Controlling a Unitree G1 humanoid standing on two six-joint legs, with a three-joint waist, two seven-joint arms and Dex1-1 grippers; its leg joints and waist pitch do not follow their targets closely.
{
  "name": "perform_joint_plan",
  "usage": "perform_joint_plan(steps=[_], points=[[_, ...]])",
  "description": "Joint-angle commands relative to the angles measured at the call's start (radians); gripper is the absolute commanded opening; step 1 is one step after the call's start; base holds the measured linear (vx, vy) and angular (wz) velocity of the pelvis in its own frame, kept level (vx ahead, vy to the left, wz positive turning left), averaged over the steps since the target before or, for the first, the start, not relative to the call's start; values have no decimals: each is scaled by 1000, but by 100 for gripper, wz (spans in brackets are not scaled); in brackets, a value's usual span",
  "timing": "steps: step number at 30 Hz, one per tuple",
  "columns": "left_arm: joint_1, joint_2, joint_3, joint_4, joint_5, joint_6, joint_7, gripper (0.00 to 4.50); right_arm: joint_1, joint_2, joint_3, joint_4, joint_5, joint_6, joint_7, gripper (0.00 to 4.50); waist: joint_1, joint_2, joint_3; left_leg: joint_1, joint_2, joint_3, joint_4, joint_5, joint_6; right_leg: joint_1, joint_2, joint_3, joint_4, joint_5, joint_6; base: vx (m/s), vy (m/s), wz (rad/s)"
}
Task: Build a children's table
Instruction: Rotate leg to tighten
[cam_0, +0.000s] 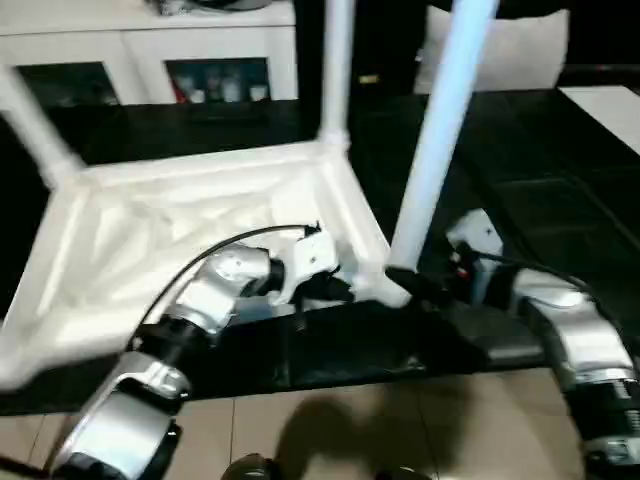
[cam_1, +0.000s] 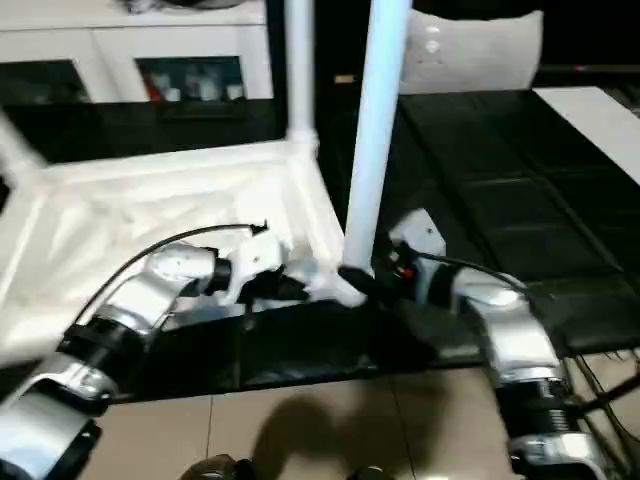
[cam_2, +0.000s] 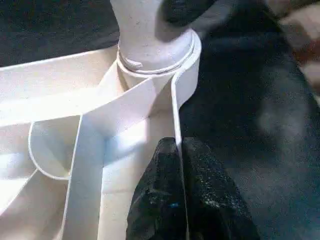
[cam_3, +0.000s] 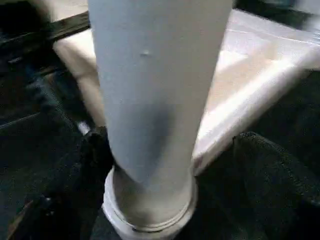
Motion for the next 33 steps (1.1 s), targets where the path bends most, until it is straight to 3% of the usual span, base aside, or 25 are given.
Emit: perform_joint_plan(steps=[1,4,6,11,19,24,33], points=[[-19,4,-33,-38,3,-36,-58,0,-2,-23,11,-1,25,-17,74,405,0,-6,-79,36,59,-25,-72,-279,46,47,-55,32,-71,-222,-246,0,0,0],[-21,36,-54,-40,-1,-71,-122,0,-15,-54,37,31,27,-79,162,380,0,-8,-78,35,58,-27,-73,-292,34,46,-59,32,-74,-259,-237,0,0,0],[-20,50,-64,-41,1,-89,-150,0,-19,-67,44,37,42,-66,214,348,1,-13,-77,34,57,-25,-73,-289,38,47,-57,32,-74,-261,-238,0,0,0],[-17,61,-73,-53,-9,-101,-196,0,-23,-82,61,29,66,-31,293,325,4,-14,-78,33,58,-25,-71,-273,47,45,-58,32,-73,-280,-236,0,0,0],[-7,64,-80,-69,-21,-110,-227,0,-34,-79,81,60,70,-55,337,243,9,-18,-79,33,59,-24,-70,-255,47,43,-58,33,-72,-282,-235,0,0,0],[-3,63,-78,-75,-26,-106,-236,0,-30,-81,94,52,79,-31,372,200,13,-19,-80,32,59,-24,-69,-239,55,43,-58,32,-70,-274,-234,0,0,0],[1,51,-61,-71,-38,-67,-214,0,-10,-69,95,16,105,13,387,189,15,-19,-80,33,59,-24,-69,-239,51,42,-58,32,-70,-279,-233,0,0,0]])
